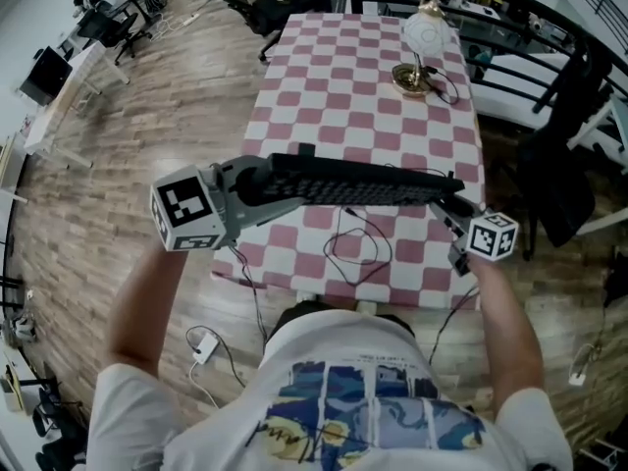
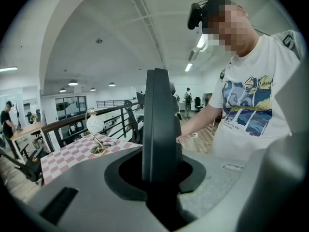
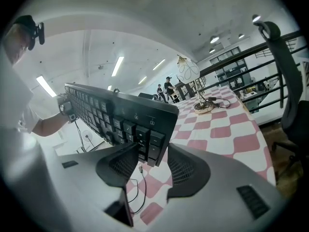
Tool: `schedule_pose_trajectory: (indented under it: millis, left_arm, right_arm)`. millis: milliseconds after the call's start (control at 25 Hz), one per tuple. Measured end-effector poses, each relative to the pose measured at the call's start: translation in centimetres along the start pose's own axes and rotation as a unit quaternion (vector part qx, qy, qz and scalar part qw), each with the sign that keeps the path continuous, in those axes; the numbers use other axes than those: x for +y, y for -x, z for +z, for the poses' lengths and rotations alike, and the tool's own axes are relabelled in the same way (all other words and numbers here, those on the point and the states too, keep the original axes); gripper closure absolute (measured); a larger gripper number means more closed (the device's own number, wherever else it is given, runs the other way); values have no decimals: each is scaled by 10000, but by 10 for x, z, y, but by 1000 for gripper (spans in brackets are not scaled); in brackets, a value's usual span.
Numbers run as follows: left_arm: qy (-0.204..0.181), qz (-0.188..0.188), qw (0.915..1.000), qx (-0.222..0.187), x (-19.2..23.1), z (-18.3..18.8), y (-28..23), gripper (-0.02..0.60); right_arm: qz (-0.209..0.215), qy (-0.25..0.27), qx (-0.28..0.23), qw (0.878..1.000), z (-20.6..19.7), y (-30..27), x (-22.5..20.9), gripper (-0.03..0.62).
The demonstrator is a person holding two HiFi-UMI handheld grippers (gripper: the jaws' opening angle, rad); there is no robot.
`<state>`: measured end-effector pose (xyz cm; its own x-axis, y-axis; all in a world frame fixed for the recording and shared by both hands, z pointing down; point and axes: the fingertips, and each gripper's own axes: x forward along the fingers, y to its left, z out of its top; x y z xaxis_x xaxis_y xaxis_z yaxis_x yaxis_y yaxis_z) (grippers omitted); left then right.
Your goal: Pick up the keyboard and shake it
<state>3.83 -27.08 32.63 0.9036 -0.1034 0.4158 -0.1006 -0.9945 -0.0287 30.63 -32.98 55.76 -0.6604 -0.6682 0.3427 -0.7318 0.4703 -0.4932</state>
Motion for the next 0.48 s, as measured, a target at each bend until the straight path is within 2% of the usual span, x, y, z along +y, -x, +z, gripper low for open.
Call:
schedule_pose_trajectory:
  millis: [480]
  left_arm:
    - [-533,298,9981,-113,-16,25,18,492]
  right_arm:
    - [-114,622,-55,9980,38,4,19,405]
